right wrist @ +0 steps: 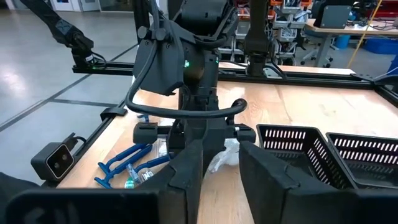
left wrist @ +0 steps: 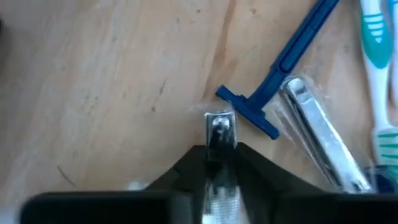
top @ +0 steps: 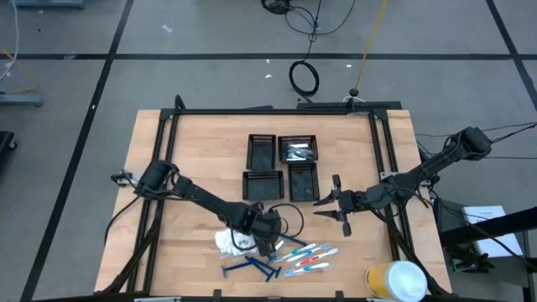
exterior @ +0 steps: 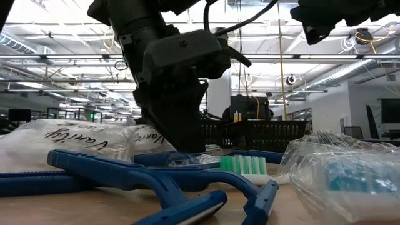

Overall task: Pick & Place Travel size toiletries
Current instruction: Put the silver nail cutter into the top right black bin

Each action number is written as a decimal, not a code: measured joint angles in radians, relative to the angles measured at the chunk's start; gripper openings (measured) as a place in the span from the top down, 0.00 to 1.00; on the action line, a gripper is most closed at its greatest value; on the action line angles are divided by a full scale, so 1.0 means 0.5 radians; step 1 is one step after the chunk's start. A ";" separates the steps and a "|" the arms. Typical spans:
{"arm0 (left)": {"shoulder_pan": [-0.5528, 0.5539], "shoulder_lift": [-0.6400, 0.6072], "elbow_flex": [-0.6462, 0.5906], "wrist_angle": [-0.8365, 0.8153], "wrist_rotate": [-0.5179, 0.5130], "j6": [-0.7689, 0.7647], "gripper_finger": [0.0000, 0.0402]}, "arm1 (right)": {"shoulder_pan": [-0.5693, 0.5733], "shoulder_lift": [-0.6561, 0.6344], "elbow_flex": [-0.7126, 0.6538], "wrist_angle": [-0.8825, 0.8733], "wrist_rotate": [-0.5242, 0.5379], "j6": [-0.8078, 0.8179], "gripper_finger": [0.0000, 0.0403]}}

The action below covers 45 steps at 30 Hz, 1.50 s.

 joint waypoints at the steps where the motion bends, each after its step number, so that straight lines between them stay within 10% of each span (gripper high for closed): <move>1: -0.001 -0.001 0.000 0.004 0.004 0.004 0.87 | 0.000 0.000 0.000 -0.001 0.000 0.000 0.77; 12: -0.093 -0.250 -0.013 0.099 0.022 0.129 0.93 | -0.002 0.000 0.000 0.000 0.000 0.000 0.77; 23: -0.264 -0.773 -0.058 0.561 -0.962 1.078 0.93 | -0.002 0.031 0.000 0.058 0.036 -0.014 0.77; 32: 0.019 -0.852 -0.422 1.878 -0.174 1.685 0.93 | -0.017 0.393 -0.001 0.755 0.054 -0.248 0.77; 45: 0.247 -0.728 -0.515 2.098 0.077 1.489 0.93 | -0.057 0.818 0.009 1.460 0.050 -0.388 0.52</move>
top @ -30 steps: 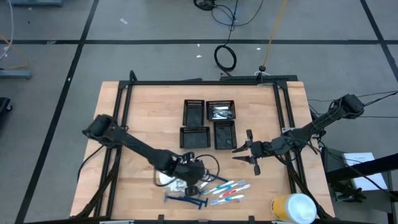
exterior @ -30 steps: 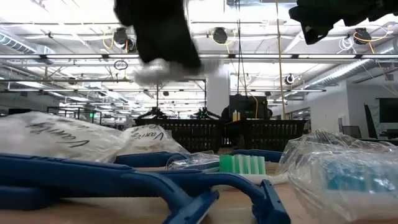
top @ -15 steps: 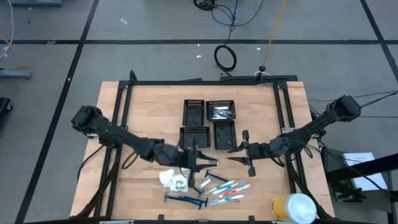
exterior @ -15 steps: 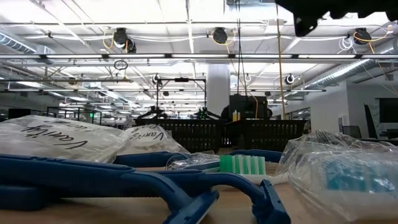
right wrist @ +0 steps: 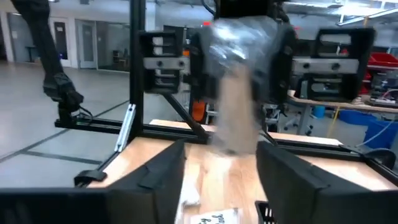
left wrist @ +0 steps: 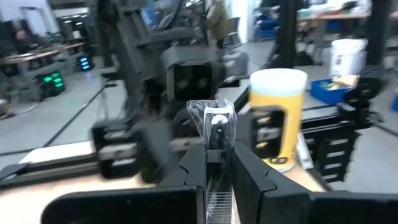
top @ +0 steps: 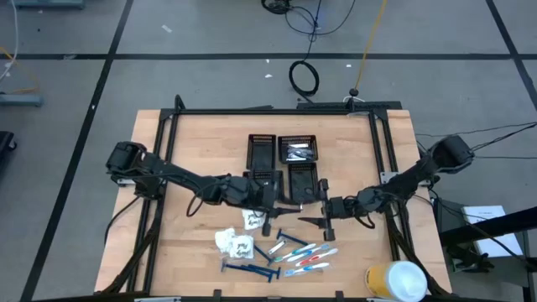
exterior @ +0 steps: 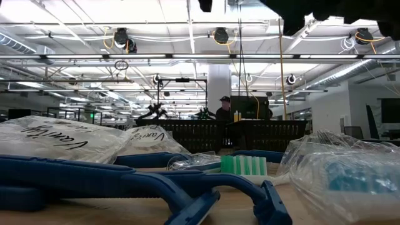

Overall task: Pick & Place Travel size toiletries
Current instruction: Put the silver nail cutter into the top right black bin

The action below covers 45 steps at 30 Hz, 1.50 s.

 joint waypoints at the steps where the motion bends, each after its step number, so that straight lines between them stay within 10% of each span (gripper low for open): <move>1: 0.008 0.009 0.000 0.036 0.037 -0.002 0.93 | -0.019 0.032 0.000 0.055 -0.001 0.023 0.49; 18: 0.064 0.109 0.002 0.116 0.090 -0.069 0.93 | -0.091 0.216 0.047 0.274 -0.101 0.072 0.48; 36: 0.064 0.110 0.005 0.106 0.087 -0.350 0.81 | -0.096 0.216 0.047 0.214 -0.102 0.053 0.97; 45: -0.025 0.086 0.284 -0.419 -0.513 -0.182 0.58 | -0.146 0.215 0.047 0.055 -0.089 0.167 0.97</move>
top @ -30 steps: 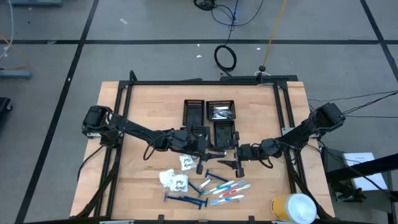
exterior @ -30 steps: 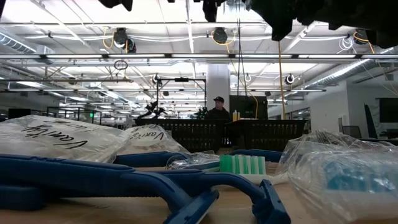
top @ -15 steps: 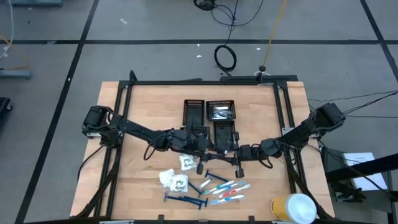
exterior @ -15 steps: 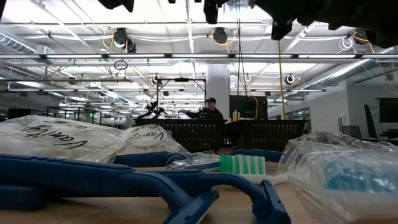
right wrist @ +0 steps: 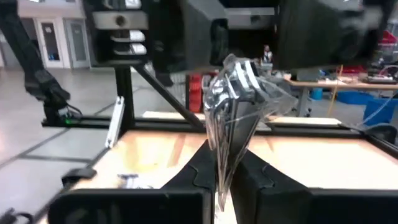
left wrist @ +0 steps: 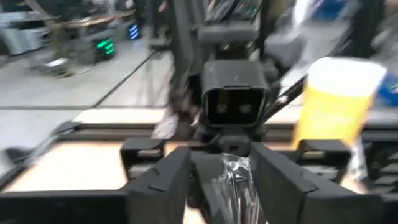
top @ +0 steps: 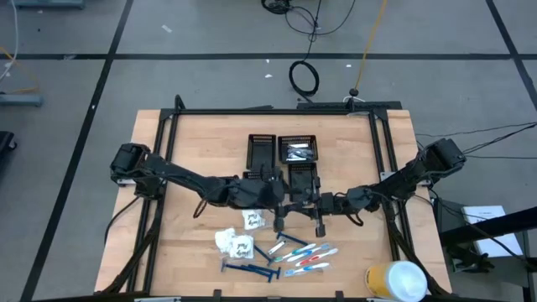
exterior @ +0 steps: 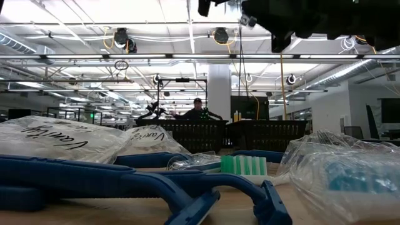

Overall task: Pick & Place Travel size toiletries
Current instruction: Put the silver nail cutter into the top right black bin

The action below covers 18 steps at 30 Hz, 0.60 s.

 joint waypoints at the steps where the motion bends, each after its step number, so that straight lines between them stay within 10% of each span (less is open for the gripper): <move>1: -0.019 -0.024 0.050 -0.156 -0.068 0.019 0.54 | 0.000 0.000 0.000 -0.028 0.025 0.000 0.97; 9: -0.211 -0.491 0.117 -1.090 -0.577 -0.185 0.42 | -0.084 -0.217 -0.002 -0.611 0.306 0.090 0.97; 18: -0.342 -1.115 -0.943 -0.346 -1.003 -0.209 0.53 | -0.726 -0.476 -0.002 -1.032 0.016 0.136 0.97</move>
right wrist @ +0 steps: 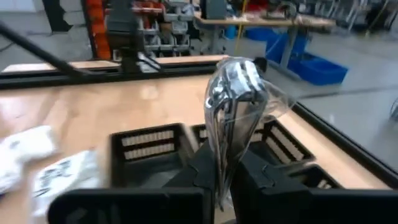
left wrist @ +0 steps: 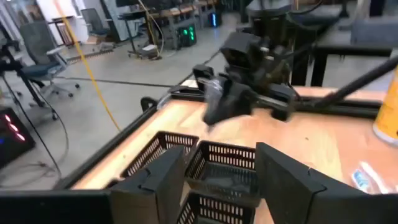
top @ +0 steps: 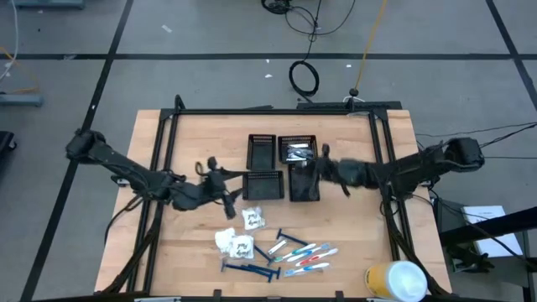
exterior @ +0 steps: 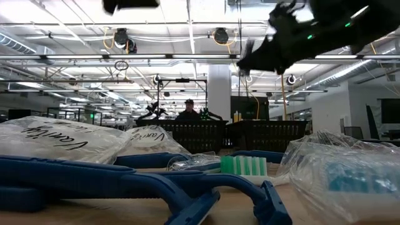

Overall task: Pick & Place Travel size toiletries
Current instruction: Put the silver nail cutter into the top right black bin

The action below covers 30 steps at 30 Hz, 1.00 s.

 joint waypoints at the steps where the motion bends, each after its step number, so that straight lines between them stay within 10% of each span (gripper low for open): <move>1: 0.013 -0.053 -0.115 0.111 0.001 -0.029 0.55 | -0.112 0.000 0.002 -0.035 -0.100 0.033 0.97; 10: 0.179 -0.332 -0.699 0.430 -0.005 -0.391 0.60 | -0.804 0.189 -0.002 -0.218 -0.611 0.178 0.94; 22: 0.238 -0.320 -0.736 0.431 0.001 -0.462 0.60 | -0.825 0.264 -0.001 -0.196 -0.653 0.087 0.85; 30: 0.238 -0.320 -0.736 0.431 0.001 -0.499 0.60 | -0.825 0.264 -0.001 -0.158 -0.648 0.160 0.55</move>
